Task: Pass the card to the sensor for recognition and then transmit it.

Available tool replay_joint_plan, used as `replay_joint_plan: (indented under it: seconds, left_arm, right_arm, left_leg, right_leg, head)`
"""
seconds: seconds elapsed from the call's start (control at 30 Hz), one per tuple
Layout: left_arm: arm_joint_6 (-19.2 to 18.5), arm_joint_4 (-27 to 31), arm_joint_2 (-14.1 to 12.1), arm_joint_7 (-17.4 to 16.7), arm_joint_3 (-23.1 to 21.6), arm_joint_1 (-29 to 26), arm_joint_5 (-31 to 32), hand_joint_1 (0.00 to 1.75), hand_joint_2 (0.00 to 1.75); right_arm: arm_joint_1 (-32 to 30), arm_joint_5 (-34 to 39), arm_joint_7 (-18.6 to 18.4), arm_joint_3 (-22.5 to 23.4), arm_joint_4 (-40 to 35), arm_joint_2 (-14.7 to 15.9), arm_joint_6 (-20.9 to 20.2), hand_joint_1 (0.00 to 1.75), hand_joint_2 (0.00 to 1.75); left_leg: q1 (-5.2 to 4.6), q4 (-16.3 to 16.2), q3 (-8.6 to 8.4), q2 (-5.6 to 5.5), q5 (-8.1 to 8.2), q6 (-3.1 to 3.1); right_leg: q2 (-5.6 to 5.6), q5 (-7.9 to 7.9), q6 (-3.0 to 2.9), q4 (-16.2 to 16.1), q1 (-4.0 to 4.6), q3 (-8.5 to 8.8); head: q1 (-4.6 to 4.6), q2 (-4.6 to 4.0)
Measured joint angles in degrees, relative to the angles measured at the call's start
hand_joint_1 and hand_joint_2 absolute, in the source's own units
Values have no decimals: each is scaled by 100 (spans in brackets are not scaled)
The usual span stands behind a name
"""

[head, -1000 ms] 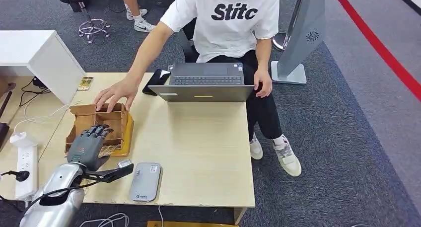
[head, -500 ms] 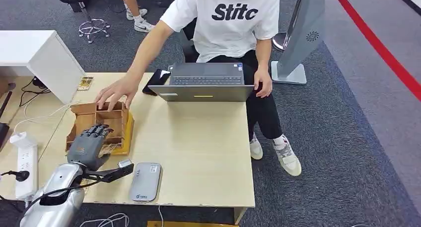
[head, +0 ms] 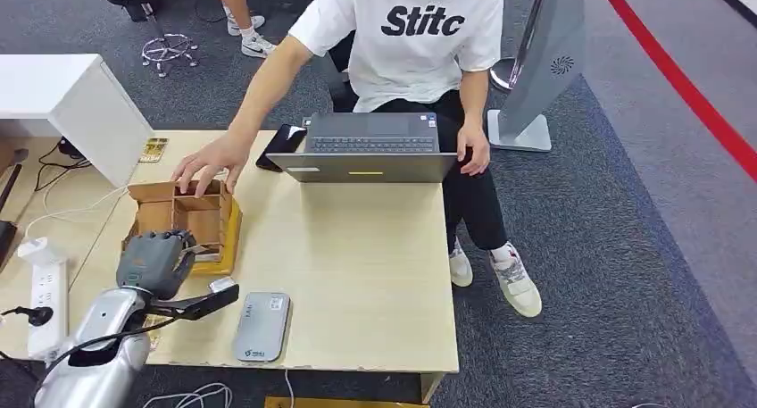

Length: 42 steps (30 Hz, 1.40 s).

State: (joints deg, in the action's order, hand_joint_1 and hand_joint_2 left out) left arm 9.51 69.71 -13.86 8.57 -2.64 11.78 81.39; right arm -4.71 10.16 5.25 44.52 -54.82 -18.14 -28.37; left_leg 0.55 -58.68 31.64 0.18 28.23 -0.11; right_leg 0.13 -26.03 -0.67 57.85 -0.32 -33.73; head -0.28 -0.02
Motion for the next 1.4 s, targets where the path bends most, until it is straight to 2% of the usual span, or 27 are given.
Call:
replay_joint_plan:
  seconds: [0.2, 0.47, 0.6, 0.73, 0.93, 1.4]
  left_arm:
    - [-76, 301, -2, 164, 4, 271, -116, 175, 175]
    - [-17, 623, -2, 166, 70, 348, -282, 175, 175]
    - [-81, 931, 0, 173, 177, 478, -466, 175, 175]
    - [-131, 1145, 0, 173, 243, 500, -494, 175, 175]
    - [-151, 1235, 7, 173, 271, 500, -494, 175, 175]
    - [-199, 1392, 55, 175, 273, 460, -476, 175, 175]
  right_arm:
    - [-1, 39, 7, -7, 2, 0, 15, 0, 175]
    - [-25, 63, 44, -11, 18, 0, 24, 0, 175]
    - [-106, 394, 55, -188, -11, 0, 339, 0, 175]
    - [-264, 549, 33, -440, -98, 0, 437, 0, 175]
    - [-359, 605, 11, -610, -186, -4, 459, 0, 175]
    - [-382, 649, -2, -675, -232, -7, 481, 0, 175]
  left_leg:
    - [0, 0, 1, 0, -1, -1]
    - [1, 0, 1, 1, -1, -2]
    - [0, 0, 2, 1, -1, -2]
    - [0, 0, 3, 1, -1, -2]
    - [0, 0, 3, 0, -1, -1]
    - [0, 0, 3, 1, -1, -1]
  right_leg:
    - [0, 2, 0, 0, 0, 2]
    - [4, 1, -1, 0, 0, -1]
    - [3, 1, 0, 0, 0, 0]
    - [3, 1, 0, 0, 0, 0]
    - [2, 1, 0, 0, 0, 1]
    - [4, 1, 0, 0, 0, 0]
  head:
    - [0, 0]
    - [0, 0]
    - [0, 0]
    - [-2, 0]
    - [0, 0]
    - [0, 0]
